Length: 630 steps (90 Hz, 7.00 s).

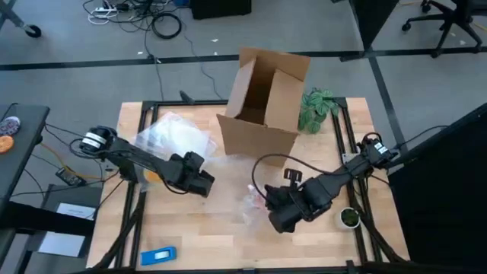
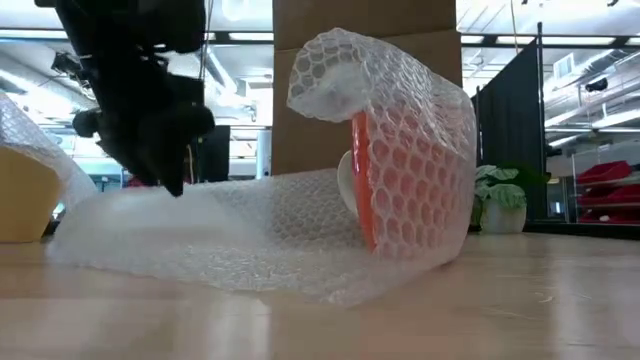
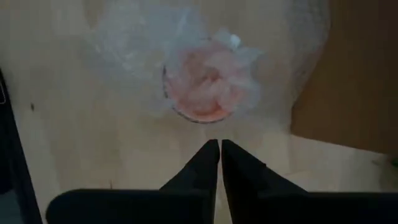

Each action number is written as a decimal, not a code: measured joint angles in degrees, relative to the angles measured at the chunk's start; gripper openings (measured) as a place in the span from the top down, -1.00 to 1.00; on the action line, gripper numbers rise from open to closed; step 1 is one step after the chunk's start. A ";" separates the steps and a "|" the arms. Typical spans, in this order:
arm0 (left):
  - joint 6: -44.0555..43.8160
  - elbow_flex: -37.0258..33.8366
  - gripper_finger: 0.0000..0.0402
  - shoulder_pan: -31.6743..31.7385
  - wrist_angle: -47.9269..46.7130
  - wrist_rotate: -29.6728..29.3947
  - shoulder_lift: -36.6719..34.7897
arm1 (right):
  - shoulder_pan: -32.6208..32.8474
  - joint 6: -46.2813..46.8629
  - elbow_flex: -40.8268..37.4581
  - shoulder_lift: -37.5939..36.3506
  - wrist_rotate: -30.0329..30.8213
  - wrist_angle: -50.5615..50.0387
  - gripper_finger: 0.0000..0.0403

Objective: Wrap mug
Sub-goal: Wrap the orange mug with transparent bubble wrap

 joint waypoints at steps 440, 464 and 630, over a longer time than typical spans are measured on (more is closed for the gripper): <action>-16.08 22.89 0.11 -6.18 -32.11 -0.03 26.68 | -9.36 -7.08 -10.43 -0.04 -9.00 19.47 1.00; -16.48 14.81 0.03 -3.04 -31.24 0.82 26.68 | -9.17 -7.08 -10.43 -0.04 -9.46 19.52 1.00; -57.00 16.30 1.00 -31.97 -38.18 -37.80 17.42 | -6.79 -5.30 -34.07 0.00 -0.10 41.10 1.00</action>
